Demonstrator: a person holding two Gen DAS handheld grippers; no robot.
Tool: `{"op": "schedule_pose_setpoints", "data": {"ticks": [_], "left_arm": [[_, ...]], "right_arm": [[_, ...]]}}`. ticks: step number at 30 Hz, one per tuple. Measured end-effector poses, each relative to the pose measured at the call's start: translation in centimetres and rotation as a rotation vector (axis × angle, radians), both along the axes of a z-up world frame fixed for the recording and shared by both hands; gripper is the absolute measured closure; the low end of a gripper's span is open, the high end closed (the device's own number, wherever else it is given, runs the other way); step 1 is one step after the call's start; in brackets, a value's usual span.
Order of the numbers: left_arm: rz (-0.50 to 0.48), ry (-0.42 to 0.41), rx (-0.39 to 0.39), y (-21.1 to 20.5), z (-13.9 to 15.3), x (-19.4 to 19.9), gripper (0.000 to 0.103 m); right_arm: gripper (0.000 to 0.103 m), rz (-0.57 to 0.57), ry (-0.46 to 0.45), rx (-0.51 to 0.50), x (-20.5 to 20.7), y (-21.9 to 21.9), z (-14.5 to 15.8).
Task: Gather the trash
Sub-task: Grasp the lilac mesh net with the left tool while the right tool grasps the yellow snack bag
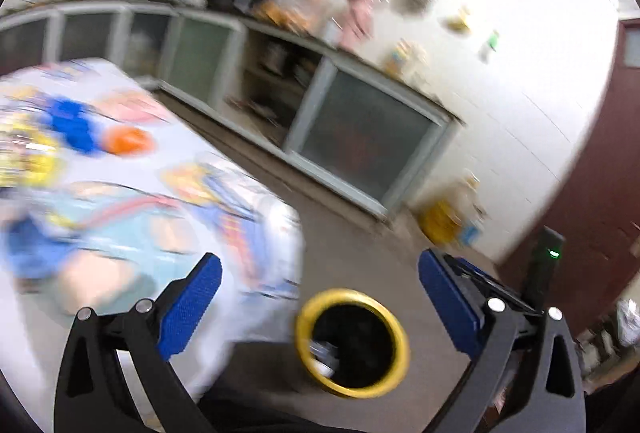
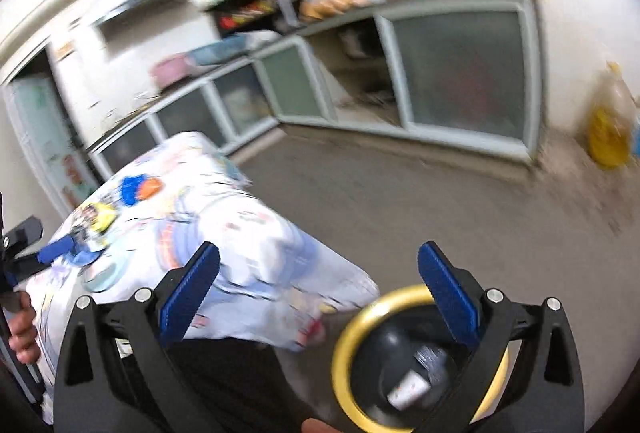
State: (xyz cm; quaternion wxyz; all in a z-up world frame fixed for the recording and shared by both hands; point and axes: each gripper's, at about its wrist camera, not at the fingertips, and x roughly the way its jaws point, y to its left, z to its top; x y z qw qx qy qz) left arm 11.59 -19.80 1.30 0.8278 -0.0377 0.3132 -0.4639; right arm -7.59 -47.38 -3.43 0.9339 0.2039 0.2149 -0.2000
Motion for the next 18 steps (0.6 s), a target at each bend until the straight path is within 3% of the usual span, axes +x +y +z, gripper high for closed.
{"op": "schedule_pose_setpoints", "data": {"ticks": [4, 9, 11, 14, 18], "left_arm": [[0.267, -0.105, 0.071, 7.3, 0.7, 0.8, 0.008], [0.585, -0.173, 0.167, 17.6, 1.4, 2.8, 0.008], [0.652, -0.152, 0.172, 20.9, 2.1, 3.4, 0.008], [0.73, -0.064, 0.27, 24.3, 2.1, 5.3, 0.008], [0.829, -0.087, 0.315, 27.1, 1.6, 6.2, 0.008]], "right_arm": [[0.008, 0.171, -0.057, -0.066, 4.5, 4.4, 1.7], [0.008, 0.428, -0.096, -0.095, 11.0, 10.9, 3.2], [0.008, 0.542, -0.083, -0.113, 14.4, 14.0, 3.5], [0.008, 0.646, -0.046, -0.126, 18.2, 17.8, 3.7], [0.008, 0.713, -0.042, -0.169, 21.2, 22.1, 3.6]]}}
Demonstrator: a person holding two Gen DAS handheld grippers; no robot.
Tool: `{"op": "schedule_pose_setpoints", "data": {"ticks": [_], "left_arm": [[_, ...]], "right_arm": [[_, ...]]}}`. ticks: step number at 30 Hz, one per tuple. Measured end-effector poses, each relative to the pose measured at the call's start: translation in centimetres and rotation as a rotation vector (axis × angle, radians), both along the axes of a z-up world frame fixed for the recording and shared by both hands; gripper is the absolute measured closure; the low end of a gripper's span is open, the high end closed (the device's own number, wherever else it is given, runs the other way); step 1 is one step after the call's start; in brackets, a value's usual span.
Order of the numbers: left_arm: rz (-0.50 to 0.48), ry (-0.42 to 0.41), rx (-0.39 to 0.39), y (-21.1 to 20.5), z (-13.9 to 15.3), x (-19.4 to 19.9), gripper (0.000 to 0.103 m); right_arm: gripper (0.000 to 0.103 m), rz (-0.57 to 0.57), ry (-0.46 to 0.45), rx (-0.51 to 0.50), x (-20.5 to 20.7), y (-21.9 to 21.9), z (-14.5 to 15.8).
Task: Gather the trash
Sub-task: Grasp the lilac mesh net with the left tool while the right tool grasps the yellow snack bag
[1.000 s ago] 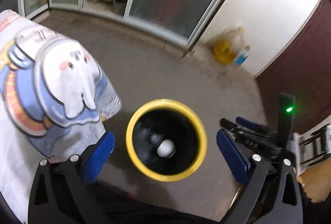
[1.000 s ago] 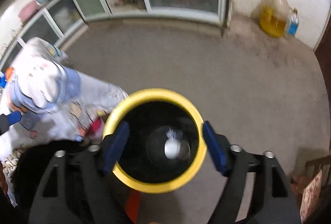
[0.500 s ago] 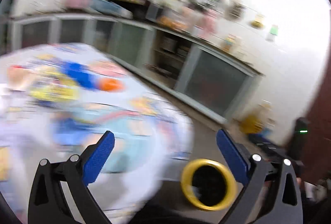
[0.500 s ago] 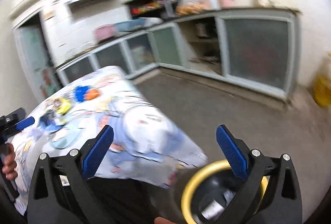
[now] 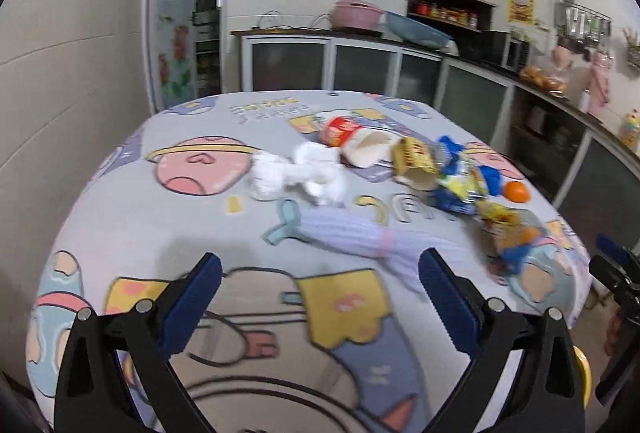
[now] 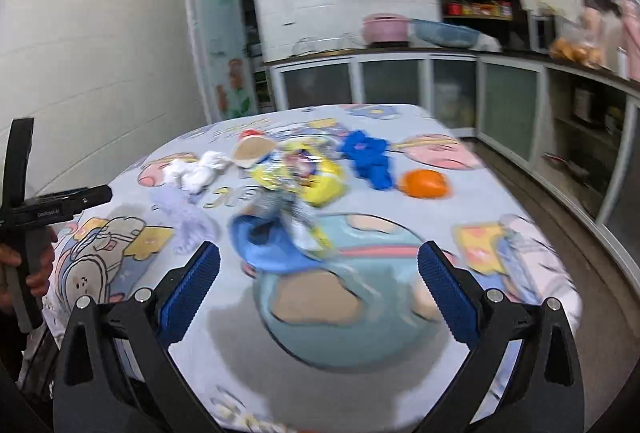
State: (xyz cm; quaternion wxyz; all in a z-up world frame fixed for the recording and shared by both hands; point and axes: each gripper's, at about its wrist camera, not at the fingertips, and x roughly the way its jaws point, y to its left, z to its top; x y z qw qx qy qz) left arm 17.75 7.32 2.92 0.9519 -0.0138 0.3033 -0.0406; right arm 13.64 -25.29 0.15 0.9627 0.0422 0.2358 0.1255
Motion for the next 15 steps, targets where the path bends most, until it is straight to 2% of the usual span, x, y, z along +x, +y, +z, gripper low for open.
{"op": "schedule_pose_setpoints", "data": {"ticks": [2, 6, 13, 15], "left_arm": [[0.015, 0.025, 0.01, -0.3, -0.5, 0.8, 0.008], [0.035, 0.076, 0.03, -0.4, -1.8, 2.6, 0.008], [0.011, 0.175, -0.068, -0.6, -4.1, 5.8, 0.008], [0.0, 0.195, -0.07, -1.3, -4.4, 6.8, 0.008]], "right_arm": [[0.008, 0.029, 0.026, -0.05, 1.3, 2.1, -0.2], [0.008, 0.033, 0.004, -0.179, 2.0, 4.8, -0.9], [0.008, 0.038, 0.05, -0.176, 4.8, 6.0, -1.3], [0.008, 0.029, 0.051, -0.188, 5.4, 6.1, -1.3]]}}
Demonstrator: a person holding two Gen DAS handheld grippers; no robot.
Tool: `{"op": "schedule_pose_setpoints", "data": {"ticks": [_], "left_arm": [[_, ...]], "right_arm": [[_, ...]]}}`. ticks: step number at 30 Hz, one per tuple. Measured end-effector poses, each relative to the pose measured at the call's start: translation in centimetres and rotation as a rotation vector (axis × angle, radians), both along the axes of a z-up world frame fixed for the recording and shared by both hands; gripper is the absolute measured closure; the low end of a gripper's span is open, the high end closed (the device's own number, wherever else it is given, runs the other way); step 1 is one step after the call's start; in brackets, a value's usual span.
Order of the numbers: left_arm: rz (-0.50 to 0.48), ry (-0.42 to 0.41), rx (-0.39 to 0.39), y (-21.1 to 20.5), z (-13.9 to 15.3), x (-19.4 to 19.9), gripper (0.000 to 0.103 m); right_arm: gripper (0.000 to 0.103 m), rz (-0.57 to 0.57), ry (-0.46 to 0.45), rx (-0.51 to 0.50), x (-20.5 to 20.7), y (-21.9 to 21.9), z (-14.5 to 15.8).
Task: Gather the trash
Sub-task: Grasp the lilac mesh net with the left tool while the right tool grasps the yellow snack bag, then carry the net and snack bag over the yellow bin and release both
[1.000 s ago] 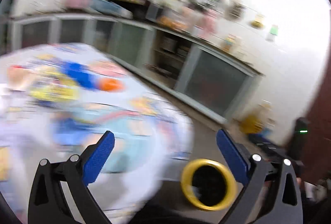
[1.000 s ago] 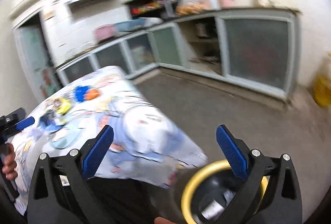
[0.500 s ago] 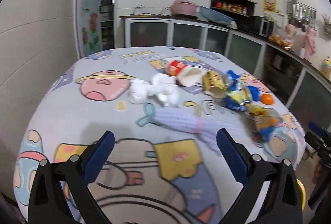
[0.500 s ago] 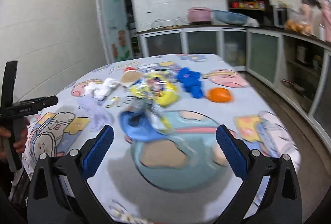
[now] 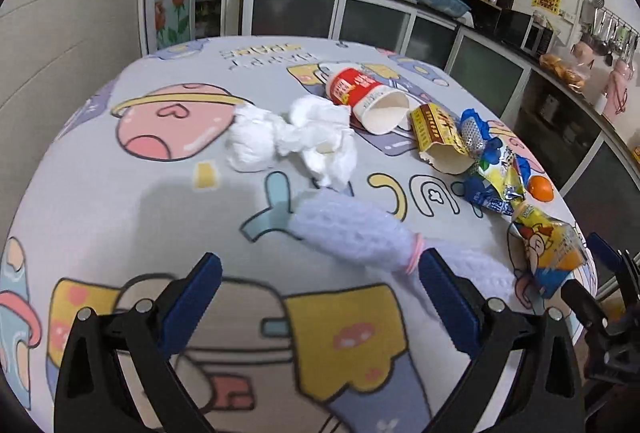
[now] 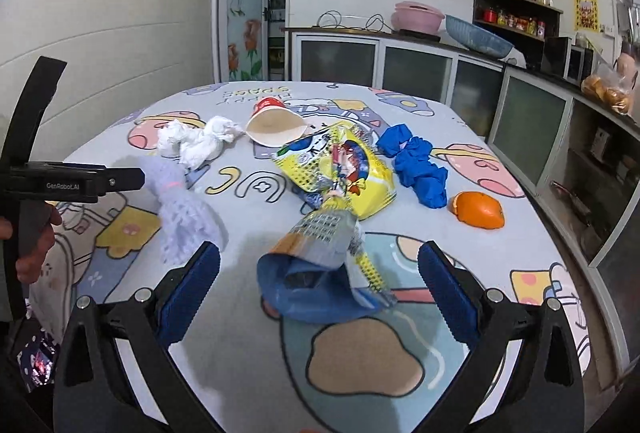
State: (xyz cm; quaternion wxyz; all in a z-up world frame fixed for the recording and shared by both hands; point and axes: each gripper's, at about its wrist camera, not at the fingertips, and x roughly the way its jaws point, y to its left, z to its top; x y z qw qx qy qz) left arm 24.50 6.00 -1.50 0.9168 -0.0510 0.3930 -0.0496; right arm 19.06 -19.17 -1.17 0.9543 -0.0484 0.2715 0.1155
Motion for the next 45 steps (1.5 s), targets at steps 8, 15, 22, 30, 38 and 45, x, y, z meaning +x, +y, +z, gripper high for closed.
{"op": "schedule_pose_setpoints", "data": {"ticks": [8, 15, 22, 30, 38, 45], "left_arm": [[-0.029, 0.076, -0.06, -1.1, -1.7, 3.4, 0.008], [-0.027, 0.085, -0.141, -1.0, -2.2, 4.0, 0.022], [-0.092, 0.091, -0.189, -2.8, -2.1, 4.8, 0.069], [-0.111, 0.068, -0.221, -3.1, -1.5, 4.8, 0.089], [-0.151, -0.01, -0.261, -2.2, 0.8, 1.7, 0.09], [-0.206, -0.061, -0.27, -2.4, 2.6, -1.8, 0.09]], "right_arm": [[0.008, 0.017, 0.063, 0.005, 1.9, 0.1, -1.1], [0.02, 0.027, 0.098, 0.011, 2.2, 0.1, -1.7], [0.064, 0.012, 0.15, 0.019, 2.6, -0.2, -2.5], [0.071, 0.012, 0.145, 0.03, 2.1, -0.7, -2.2], [0.072, 0.011, 0.085, 0.041, 0.8, -1.0, -0.8], [0.072, -0.017, 0.043, 0.058, -1.3, -2.4, 0.7]]}}
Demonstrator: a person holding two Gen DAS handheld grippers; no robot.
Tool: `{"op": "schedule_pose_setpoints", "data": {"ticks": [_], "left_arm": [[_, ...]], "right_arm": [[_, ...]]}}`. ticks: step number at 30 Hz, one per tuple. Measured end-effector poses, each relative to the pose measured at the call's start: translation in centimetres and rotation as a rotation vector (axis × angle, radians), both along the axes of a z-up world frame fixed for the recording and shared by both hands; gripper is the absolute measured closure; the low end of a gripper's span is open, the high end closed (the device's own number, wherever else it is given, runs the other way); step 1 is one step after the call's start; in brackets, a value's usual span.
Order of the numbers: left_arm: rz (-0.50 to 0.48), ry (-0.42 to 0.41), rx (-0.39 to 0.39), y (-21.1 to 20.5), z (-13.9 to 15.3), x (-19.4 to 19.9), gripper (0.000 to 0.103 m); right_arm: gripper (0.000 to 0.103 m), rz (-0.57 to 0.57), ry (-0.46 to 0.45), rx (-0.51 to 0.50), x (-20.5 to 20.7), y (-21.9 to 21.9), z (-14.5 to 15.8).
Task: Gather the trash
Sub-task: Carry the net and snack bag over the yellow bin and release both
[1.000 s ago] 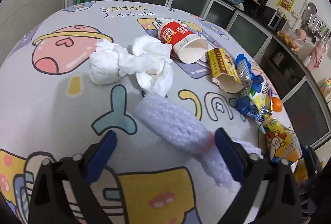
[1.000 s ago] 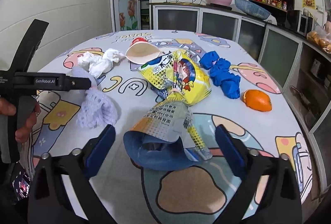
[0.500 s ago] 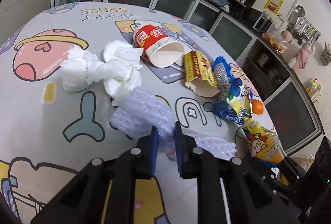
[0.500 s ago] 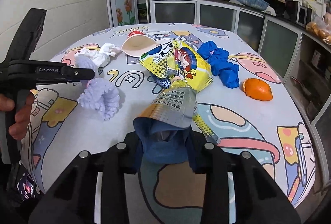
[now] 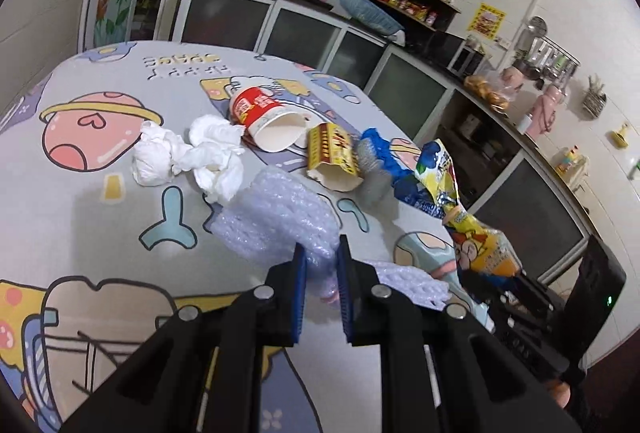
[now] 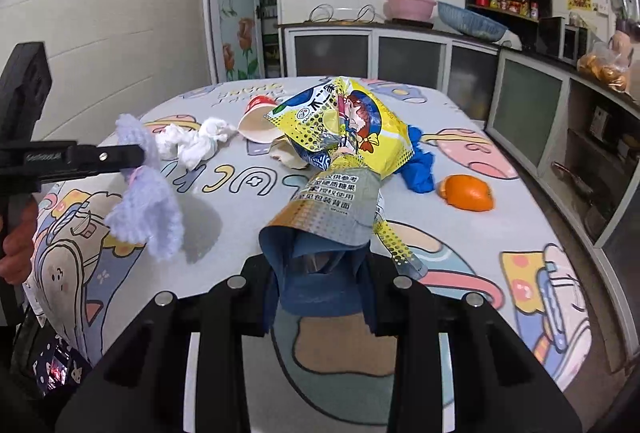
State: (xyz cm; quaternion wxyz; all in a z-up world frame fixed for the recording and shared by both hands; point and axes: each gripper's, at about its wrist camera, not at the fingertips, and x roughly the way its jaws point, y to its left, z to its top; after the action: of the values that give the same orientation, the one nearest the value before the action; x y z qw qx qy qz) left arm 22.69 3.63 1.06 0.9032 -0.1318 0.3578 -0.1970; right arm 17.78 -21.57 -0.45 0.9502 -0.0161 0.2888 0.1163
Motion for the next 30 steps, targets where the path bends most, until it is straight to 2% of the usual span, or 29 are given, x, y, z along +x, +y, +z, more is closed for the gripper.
{"op": "schedule_pose_setpoints", "data": {"ticks": [8, 14, 18, 25, 30], "left_arm": [[-0.081, -0.02, -0.001, -1.9, 0.4, -2.3, 0.09], [-0.228, -0.051, -0.008, -6.8, 1.1, -3.8, 0.089], [-0.383, -0.077, -0.008, -12.2, 1.1, -5.2, 0.089], [-0.643, -0.066, -0.022, -22.8, -0.3, -8.0, 0.089], [-0.829, -0.038, 0.002, -31.0, -2.2, -11.2, 0.089]], "right_arm": [[0.072, -0.07, -0.043, 0.005, -3.0, -3.1, 1.7], [0.072, -0.15, -0.067, -0.003, -7.7, -7.2, 2.7], [0.072, -0.25, -0.051, -0.038, -12.0, -10.9, 2.3], [0.071, -0.492, 0.029, -0.066, -20.4, -17.9, -0.3], [0.071, -0.627, 0.095, -0.032, -25.5, -21.6, -3.0]]}}
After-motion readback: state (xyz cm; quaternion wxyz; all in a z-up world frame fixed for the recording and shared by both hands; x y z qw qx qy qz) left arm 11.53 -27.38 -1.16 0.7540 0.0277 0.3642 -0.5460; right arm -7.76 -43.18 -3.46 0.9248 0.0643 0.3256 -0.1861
